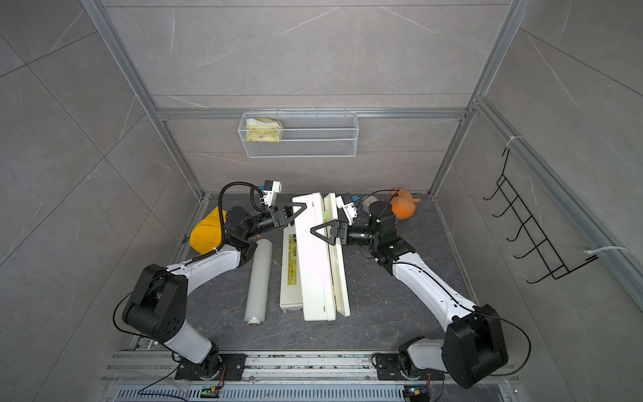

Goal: Put plastic wrap rolls into dispensers
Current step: Open the lid of the plastic wrap cutting box.

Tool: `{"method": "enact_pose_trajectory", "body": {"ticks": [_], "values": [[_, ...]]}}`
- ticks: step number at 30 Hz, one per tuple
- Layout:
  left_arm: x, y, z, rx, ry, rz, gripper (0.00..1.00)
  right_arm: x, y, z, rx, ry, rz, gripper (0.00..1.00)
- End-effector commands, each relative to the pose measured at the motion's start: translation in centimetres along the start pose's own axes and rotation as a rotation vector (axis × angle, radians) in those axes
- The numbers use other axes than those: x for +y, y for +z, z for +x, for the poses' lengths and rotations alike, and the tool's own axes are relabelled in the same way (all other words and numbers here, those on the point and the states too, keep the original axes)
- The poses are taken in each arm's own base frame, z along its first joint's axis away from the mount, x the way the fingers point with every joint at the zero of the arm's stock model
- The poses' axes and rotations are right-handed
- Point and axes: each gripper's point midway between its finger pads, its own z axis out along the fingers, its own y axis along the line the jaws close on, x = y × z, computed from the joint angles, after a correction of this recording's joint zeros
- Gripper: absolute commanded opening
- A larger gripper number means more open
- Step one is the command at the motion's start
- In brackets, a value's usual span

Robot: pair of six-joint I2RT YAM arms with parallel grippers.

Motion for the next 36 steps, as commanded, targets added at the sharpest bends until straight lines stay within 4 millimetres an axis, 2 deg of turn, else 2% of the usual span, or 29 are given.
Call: {"method": "enact_pose_trajectory", "body": {"ticks": [1, 8, 12, 17, 26, 28, 33, 36], "values": [[1.1, 0.2, -1.8, -0.108, 0.032, -0.044, 0.72, 5.1, 0.7, -0.9, 0.019, -0.128, -0.177, 1.0], [0.7, 0.7, -1.7, -0.1, 0.033, -0.013, 0.72, 5.8, 2.0, -1.7, -0.003, -0.121, -0.25, 0.98], [1.0, 0.5, -1.5, -0.095, 0.036, -0.027, 0.72, 5.4, 1.9, -1.5, 0.0, -0.113, -0.212, 0.89], [1.4, -0.3, -1.7, -0.111, 0.042, -0.061, 0.72, 4.9, 1.2, -1.2, -0.01, -0.122, -0.133, 0.72], [2.7, -3.0, -2.6, -0.204, 0.028, -0.113, 0.71, 3.1, -1.2, -2.2, -0.1, -0.079, -0.06, 0.71], [2.7, -3.4, -2.7, -0.218, 0.026, -0.106, 0.71, 3.3, -1.5, -2.5, -0.113, -0.064, -0.104, 0.71], [2.3, -3.6, -2.7, -0.214, 0.033, -0.076, 0.71, 5.5, -1.9, -2.6, -0.111, -0.073, -0.227, 0.7], [2.6, -3.8, -2.9, -0.219, 0.034, -0.087, 0.71, 5.0, -2.0, -2.7, -0.116, -0.073, -0.19, 0.68]]}}
